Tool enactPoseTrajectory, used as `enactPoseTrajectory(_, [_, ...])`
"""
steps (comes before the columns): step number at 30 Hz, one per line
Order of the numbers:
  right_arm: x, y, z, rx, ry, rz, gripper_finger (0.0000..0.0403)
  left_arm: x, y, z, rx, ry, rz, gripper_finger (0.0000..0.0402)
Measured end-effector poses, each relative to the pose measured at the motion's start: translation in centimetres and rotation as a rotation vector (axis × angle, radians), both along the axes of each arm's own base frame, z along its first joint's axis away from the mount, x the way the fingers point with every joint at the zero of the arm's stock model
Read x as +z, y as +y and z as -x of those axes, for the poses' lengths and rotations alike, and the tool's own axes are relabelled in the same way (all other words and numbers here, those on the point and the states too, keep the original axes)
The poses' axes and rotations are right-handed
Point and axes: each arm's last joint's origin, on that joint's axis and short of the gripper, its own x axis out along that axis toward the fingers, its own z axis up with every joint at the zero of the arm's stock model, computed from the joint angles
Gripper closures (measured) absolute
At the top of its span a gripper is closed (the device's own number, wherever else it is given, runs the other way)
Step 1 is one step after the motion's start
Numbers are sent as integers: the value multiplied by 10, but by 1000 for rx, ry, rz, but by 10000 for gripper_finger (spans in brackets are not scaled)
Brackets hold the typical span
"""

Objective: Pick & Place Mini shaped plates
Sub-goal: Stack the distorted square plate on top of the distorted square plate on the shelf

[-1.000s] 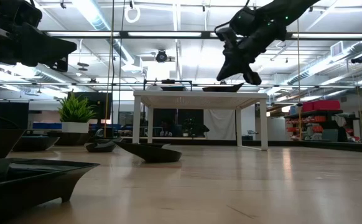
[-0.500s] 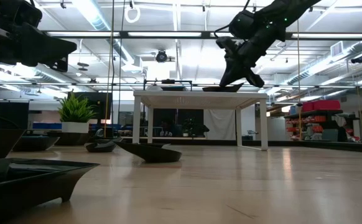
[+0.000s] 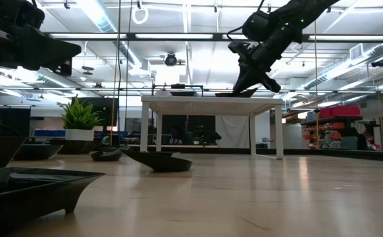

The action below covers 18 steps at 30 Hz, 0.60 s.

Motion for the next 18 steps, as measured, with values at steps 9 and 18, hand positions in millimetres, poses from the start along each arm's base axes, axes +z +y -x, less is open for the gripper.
enactPoseTrajectory(9, [23, 25, -4, 132, -139, -4, 403, 0, 0, 0, 0, 0, 0, 399])
enactPoseTrajectory(18, [37, 80, -24, 385, -231, 76, 403, 0, 0, 0, 0, 0, 0, 399])
